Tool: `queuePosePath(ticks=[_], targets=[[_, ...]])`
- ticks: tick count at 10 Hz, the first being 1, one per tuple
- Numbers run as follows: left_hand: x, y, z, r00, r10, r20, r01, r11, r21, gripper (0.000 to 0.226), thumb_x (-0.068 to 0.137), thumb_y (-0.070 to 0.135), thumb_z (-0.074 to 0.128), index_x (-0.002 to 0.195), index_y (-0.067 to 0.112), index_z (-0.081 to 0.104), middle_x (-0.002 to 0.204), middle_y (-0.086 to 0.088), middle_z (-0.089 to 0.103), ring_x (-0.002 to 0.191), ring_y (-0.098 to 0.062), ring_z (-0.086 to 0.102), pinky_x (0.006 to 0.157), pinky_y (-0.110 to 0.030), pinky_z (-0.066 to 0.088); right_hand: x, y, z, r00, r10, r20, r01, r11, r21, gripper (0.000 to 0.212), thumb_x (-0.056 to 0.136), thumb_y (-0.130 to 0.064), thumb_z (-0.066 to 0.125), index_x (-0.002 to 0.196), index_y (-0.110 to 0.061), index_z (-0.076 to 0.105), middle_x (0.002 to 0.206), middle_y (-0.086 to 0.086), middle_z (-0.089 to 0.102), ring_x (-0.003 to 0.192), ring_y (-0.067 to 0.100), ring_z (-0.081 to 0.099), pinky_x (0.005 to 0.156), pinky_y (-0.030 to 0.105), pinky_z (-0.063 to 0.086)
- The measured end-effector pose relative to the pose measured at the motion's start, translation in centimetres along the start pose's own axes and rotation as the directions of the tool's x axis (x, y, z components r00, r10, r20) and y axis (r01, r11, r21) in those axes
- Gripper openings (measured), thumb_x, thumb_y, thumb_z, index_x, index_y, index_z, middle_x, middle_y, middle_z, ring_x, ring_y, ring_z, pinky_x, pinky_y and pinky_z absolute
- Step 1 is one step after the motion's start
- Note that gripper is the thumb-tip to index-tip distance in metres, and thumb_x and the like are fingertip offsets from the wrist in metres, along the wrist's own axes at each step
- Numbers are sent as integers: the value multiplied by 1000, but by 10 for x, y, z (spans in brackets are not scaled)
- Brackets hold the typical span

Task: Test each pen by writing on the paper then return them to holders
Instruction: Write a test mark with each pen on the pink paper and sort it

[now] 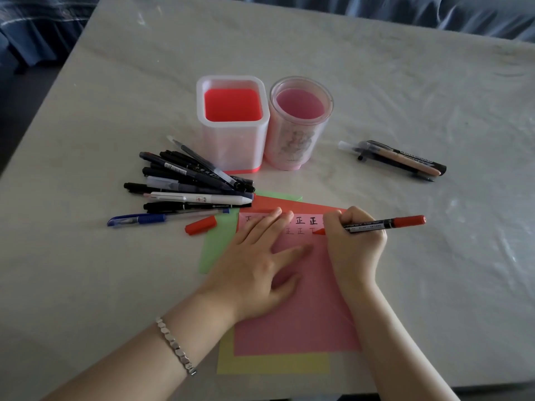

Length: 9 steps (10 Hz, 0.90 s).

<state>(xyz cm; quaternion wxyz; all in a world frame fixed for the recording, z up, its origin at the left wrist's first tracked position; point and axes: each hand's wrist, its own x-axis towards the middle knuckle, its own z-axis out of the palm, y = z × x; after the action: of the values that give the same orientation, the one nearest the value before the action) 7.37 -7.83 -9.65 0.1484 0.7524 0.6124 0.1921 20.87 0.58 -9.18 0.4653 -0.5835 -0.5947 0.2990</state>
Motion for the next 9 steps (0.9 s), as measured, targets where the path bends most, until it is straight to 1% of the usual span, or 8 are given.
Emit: queuePosePath(ticks=[1,3,4,5,6,7,8,9], targets=[[0,0,0,1000,-1,1,1,1000,-4,41,82,44,46,118,33,63,142,-14,43,134,-26,29,110,-37,17,0,0,0,1000,12,-3,-12,1000,14,38,69,-4,55,46,-19,29,40,-7,29,44,8,26,45,16,22],[0,-1,1,1000,-1,-2,1,1000,-7,41,82,44,46,118,33,63,142,-14,43,134,-27,31,109,-40,20,-1,-3,0,1000,24,-11,-24,999,22,33,67,-9,53,47,-18,28,42,-5,28,46,8,23,45,17,21],[0,0,1,1000,-4,-3,4,1000,-7,41,82,44,46,117,33,63,142,-14,43,134,-27,31,109,-39,20,0,-2,0,999,33,-14,-32,997,65,41,72,-1,56,47,-18,28,40,-7,27,44,8,24,46,17,22],[0,0,0,1000,-5,-2,5,1000,-6,41,82,44,46,118,33,62,142,-14,43,135,-27,31,110,-39,19,0,-2,1,999,33,8,-33,998,59,44,73,3,57,46,-18,29,39,-8,28,44,8,25,47,17,24],[0,0,0,1000,-6,4,6,1000,-2,41,82,45,46,119,34,62,142,-14,43,135,-28,32,110,-39,19,0,-2,1,999,36,13,-37,998,41,41,73,1,57,46,-15,31,42,-6,29,46,9,26,47,18,24],[0,0,1,1000,-7,3,7,1000,-1,41,82,44,47,119,33,62,142,-14,43,135,-28,32,110,-39,19,-1,-4,1,1000,28,13,-29,1000,13,34,70,-2,57,47,-7,33,46,-3,30,46,8,25,45,18,23],[0,-1,1,1000,-3,1,3,1000,4,41,82,44,46,119,34,62,142,-14,43,135,-27,31,110,-38,18,0,-4,0,999,36,11,-36,999,34,36,71,1,58,46,-9,34,40,-7,32,43,6,28,45,14,24],[0,-1,1,1000,2,-4,-2,1000,3,42,82,44,47,119,34,61,142,-14,43,135,-27,31,109,-39,19,-1,-4,0,999,25,25,-25,1000,9,32,70,-1,57,47,-5,36,43,-5,33,44,7,28,46,15,25]])
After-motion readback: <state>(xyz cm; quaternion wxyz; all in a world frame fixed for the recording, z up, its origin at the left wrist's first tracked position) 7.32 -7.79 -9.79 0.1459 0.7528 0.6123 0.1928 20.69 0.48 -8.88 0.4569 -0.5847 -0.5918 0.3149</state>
